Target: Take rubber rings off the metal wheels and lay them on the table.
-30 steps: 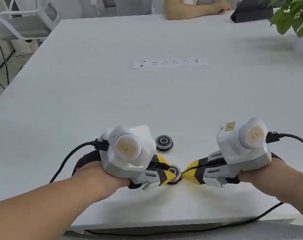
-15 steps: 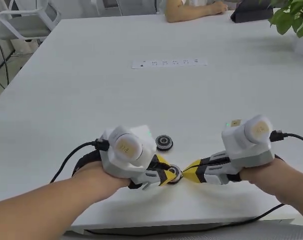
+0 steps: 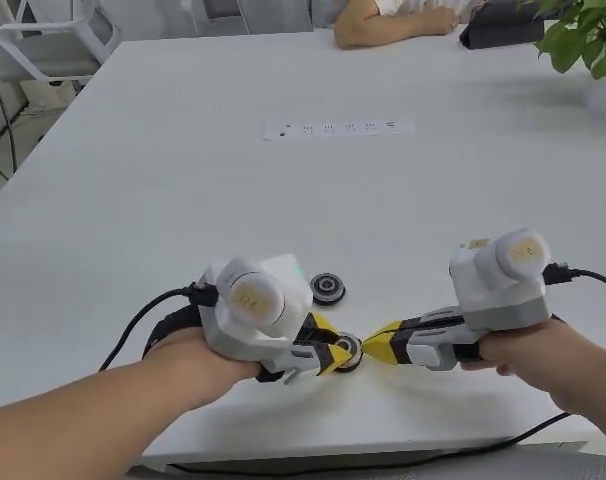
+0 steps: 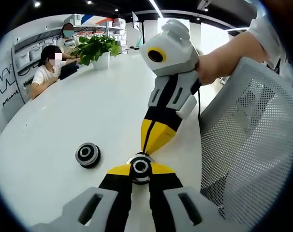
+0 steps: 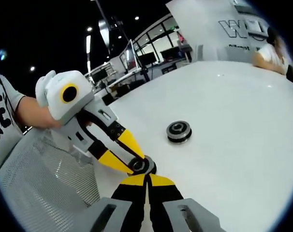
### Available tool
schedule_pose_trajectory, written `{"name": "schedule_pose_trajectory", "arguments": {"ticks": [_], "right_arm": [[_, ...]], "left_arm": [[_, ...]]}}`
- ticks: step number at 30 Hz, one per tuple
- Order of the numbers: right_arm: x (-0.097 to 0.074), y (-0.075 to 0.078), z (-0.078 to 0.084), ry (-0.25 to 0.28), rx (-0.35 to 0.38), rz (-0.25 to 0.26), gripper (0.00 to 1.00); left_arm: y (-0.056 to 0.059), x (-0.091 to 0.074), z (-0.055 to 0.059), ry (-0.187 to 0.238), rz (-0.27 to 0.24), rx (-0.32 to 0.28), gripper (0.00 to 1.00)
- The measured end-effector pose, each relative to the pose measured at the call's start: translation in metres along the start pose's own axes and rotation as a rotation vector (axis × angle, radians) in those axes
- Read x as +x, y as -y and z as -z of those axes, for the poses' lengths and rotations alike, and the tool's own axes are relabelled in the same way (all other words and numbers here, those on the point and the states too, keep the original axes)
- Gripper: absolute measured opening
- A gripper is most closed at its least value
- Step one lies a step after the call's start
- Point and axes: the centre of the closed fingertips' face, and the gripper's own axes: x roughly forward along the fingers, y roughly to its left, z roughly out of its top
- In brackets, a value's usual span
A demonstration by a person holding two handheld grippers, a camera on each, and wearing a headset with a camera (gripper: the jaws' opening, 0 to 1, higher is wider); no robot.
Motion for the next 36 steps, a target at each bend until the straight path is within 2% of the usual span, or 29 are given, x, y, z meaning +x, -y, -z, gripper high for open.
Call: {"name": "schedule_pose_trajectory", "arguments": {"ticks": [9,17,27,36], "right_arm": [[0.0004,-0.0003,0.0005,-0.006,0.028,-0.004,0.0],[0.0003,-0.0021,-0.0001,-0.005,-0.018,0.0,0.0],[0.0002,-0.0014,0.0001,-0.008,-0.03,0.011,0.0],[-0.0004,-0.0004,-0.0002,-0.008,0.014,0.021,0.0]], "left_arm": [[0.0,-0.0001,0.0,0.0,-0.001,-0.001,0.07],[0.0,-0.0002,-0.0001,-0.001,-0.002,-0.001,0.07],[0.0001,-0.0002,0.0,-0.002,-0.004,-0.001,0.07],[0.0002,-0.0003,-0.0001,-0.002,-0.005,-0.001,0.07]]}}
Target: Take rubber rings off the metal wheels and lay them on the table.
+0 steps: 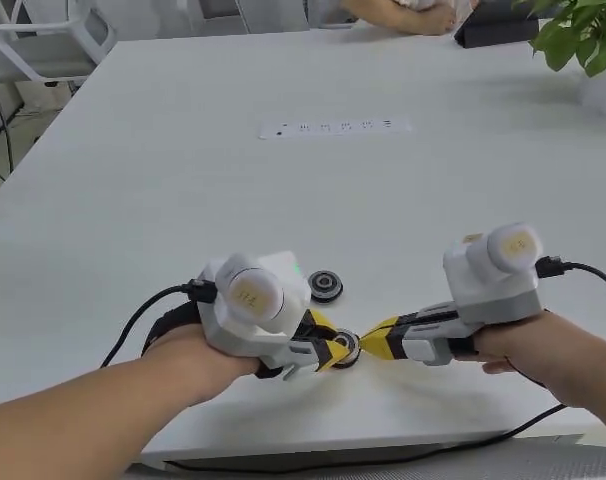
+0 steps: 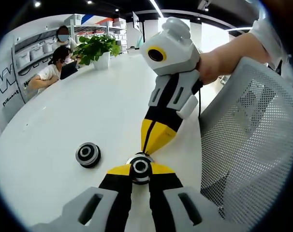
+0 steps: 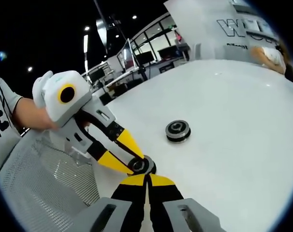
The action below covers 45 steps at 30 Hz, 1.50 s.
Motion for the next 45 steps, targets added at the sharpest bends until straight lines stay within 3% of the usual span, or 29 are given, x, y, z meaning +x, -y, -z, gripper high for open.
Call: {"name": "schedule_pose_trajectory", "arguments": {"ticks": [12,45], "right_arm": [[-0.0002,-0.0007,-0.0012,0.015,0.052,-0.008,0.0],[0.0019,-0.0092,-0.0051,0.033,0.066,-0.04,0.0]], "left_arm": [[-0.0003,0.0002,0.0001,-0.001,-0.001,0.001,0.07],[0.0006,-0.0001,0.0003,-0.005,-0.001,0.0,0.07]]}}
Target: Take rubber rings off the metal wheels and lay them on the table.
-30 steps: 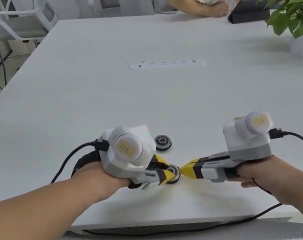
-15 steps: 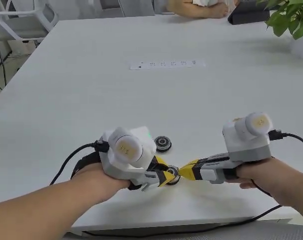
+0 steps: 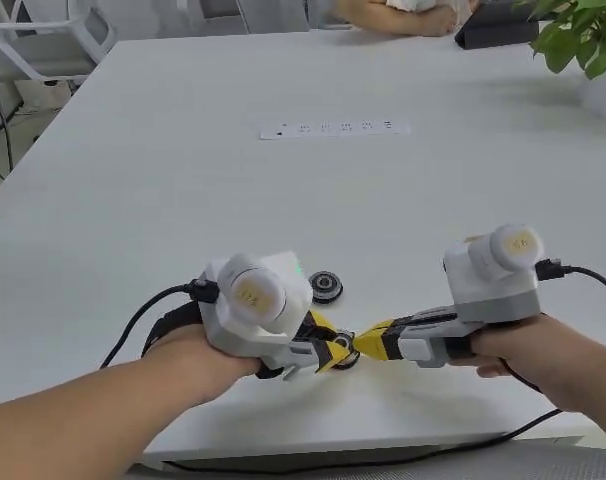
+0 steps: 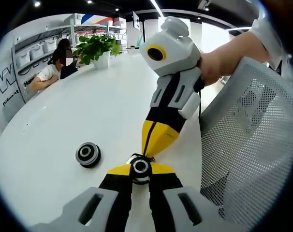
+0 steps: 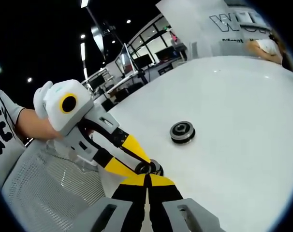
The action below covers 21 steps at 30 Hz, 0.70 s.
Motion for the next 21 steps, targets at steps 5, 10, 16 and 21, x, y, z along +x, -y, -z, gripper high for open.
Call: {"name": "schedule_pose_trajectory", "arguments": {"ticks": [5,10,16,21], "right_arm": [[0.001,-0.002,-0.001,0.003,0.0,-0.007,0.0],[0.001,-0.004,-0.002,0.007,-0.002,-0.016,0.0],[0.001,-0.006,-0.003,0.014,0.001,-0.025,0.0],[0.002,-0.015,-0.006,0.026,-0.027,-0.065,0.0]], "left_arm": [[0.0,0.0,0.0,0.0,0.001,0.0,0.07],[0.0,0.0,0.0,-0.001,0.002,0.001,0.07],[0.0,0.0,0.0,-0.001,0.003,0.002,0.07],[0.0,0.0,0.0,0.0,0.003,0.004,0.07]]}}
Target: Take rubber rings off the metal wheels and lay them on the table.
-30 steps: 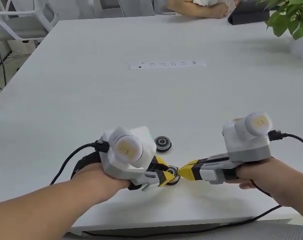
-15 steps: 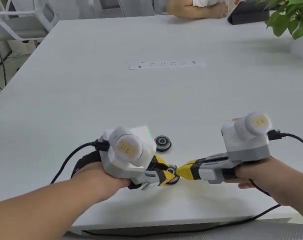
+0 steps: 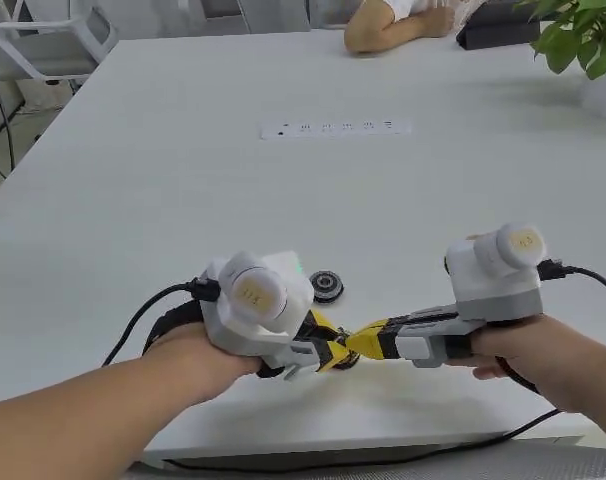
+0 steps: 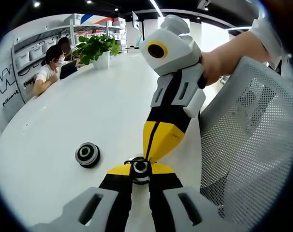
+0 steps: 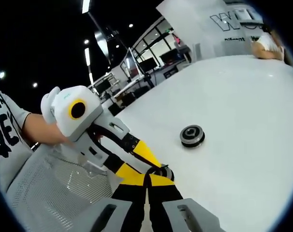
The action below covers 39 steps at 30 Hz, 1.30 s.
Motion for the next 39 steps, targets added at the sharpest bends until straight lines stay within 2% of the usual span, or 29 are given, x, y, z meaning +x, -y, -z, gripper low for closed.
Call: {"name": "schedule_pose_trajectory", "arguments": {"ticks": [1,6,13,24,34,39], "right_arm": [[0.0,-0.001,0.0,0.0,0.023,-0.001,0.0],[-0.002,0.002,0.001,0.009,0.038,0.005,0.0],[-0.003,0.009,0.003,0.003,0.018,0.032,0.0],[-0.004,0.012,0.003,0.009,0.03,0.043,0.0],[-0.006,0.011,0.0,0.018,0.036,0.034,0.0],[-0.007,0.009,-0.001,0.02,0.042,0.027,0.0]], "left_arm": [[0.0,0.0,0.0,0.001,0.0,0.0,0.07],[0.0,0.0,0.0,0.0,-0.002,-0.002,0.07],[-0.001,0.001,-0.001,0.002,-0.003,-0.006,0.07],[-0.001,-0.001,0.0,-0.007,0.007,-0.01,0.08],[0.004,-0.013,-0.004,0.008,0.039,-0.048,0.16],[0.003,-0.023,-0.006,0.02,0.037,-0.041,0.21]]}}
